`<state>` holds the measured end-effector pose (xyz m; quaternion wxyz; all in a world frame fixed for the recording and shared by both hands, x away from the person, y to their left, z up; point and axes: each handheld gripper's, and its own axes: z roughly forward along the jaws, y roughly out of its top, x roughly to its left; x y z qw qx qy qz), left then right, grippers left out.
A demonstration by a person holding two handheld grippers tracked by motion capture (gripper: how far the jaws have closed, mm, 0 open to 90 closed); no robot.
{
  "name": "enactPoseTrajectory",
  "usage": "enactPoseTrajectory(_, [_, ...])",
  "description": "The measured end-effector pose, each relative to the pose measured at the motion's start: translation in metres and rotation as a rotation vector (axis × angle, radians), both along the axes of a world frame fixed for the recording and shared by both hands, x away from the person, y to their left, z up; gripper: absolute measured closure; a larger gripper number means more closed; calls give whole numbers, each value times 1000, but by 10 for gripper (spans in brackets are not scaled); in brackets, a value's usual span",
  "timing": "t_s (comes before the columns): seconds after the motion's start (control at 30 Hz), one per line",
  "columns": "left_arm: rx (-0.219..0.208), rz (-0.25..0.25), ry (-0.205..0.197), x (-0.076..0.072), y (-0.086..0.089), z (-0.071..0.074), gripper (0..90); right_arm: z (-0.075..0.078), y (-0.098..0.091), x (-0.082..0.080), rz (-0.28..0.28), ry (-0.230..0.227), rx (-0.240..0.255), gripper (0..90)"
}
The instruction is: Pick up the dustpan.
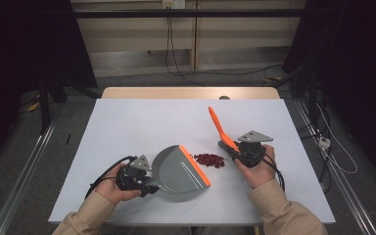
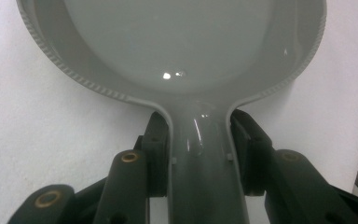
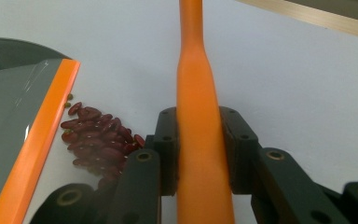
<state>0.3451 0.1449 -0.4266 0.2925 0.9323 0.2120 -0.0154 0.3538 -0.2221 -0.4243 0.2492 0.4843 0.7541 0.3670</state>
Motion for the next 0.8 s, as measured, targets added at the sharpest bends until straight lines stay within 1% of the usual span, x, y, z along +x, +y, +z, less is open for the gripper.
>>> enactPoseTrajectory(0.03, [1, -5, -1, 1, -1, 0, 628, 0, 1, 0, -2, 0, -2, 712])
enactPoseTrajectory(0.07, [15, -22, -4, 2, -1, 0, 628, 0, 1, 0, -1, -3, -3, 712])
enactPoseTrajectory(0.1, [3, -9, 2, 1, -2, -1, 627, 0, 2, 0, 0, -4, -6, 712])
enactPoseTrajectory(0.27, [-3, -16, 10, 2, -5, -1, 627, -1, 5, -1, 0, -11, -8, 712])
enactPoseTrajectory(0.3, [3, -24, 8, 3, -5, -1, 627, 0, 6, -1, -1, -10, -7, 712])
enactPoseTrajectory(0.47, [-2, -29, 12, 3, -7, -1, 627, -1, 8, -1, -4, -17, 3, 712])
enactPoseTrajectory(0.6, [2, -42, 13, 3, -10, -1, 627, -2, 11, -1, -5, -24, 0, 711])
enactPoseTrajectory(0.8, [4, -49, 24, 4, -14, -3, 627, -3, 17, -2, -2, -29, 11, 711])
